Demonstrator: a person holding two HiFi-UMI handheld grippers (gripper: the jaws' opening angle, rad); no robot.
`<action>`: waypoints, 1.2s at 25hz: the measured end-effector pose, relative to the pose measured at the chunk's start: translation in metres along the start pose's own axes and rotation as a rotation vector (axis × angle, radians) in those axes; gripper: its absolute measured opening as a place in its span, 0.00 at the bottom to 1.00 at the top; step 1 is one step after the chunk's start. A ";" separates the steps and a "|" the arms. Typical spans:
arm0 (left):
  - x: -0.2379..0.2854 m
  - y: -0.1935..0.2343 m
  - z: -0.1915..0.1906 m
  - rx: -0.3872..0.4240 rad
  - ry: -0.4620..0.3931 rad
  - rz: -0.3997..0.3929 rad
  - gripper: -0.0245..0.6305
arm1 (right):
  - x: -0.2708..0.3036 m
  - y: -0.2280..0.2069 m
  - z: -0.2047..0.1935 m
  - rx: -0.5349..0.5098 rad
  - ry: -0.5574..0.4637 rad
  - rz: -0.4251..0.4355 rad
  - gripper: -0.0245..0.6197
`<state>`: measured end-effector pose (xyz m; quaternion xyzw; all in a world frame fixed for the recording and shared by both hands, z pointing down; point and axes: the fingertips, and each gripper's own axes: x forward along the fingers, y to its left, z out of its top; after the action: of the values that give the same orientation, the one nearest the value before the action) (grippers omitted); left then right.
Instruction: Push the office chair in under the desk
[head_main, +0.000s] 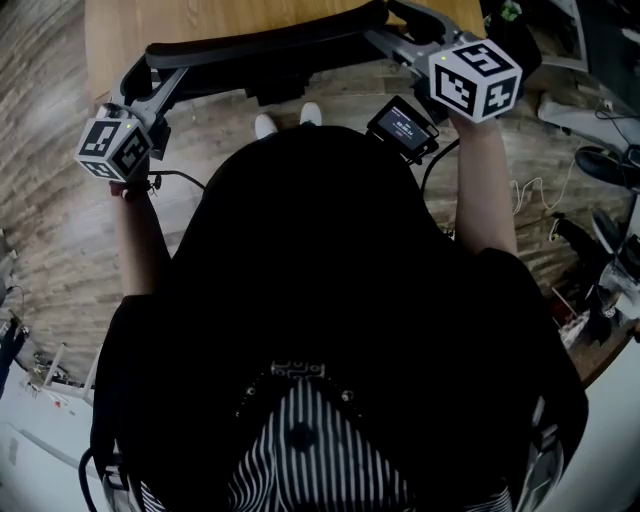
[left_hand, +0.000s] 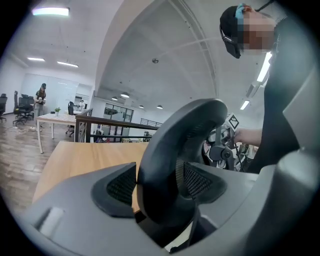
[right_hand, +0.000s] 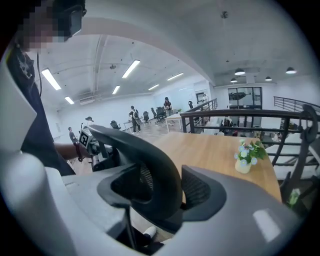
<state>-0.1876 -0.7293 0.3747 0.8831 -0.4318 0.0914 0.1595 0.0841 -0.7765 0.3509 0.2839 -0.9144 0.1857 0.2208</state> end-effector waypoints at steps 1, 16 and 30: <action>-0.008 0.001 -0.001 -0.001 -0.002 0.007 0.46 | -0.008 0.000 0.003 0.008 -0.013 -0.008 0.44; 0.001 -0.083 0.141 0.175 -0.149 0.106 0.04 | -0.061 0.026 0.047 -0.103 -0.066 -0.165 0.04; 0.003 -0.084 0.157 0.222 -0.141 0.104 0.04 | -0.051 0.060 0.084 -0.109 -0.158 -0.069 0.04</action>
<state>-0.1152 -0.7401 0.2120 0.8760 -0.4742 0.0843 0.0252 0.0608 -0.7469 0.2424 0.3166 -0.9274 0.1051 0.1692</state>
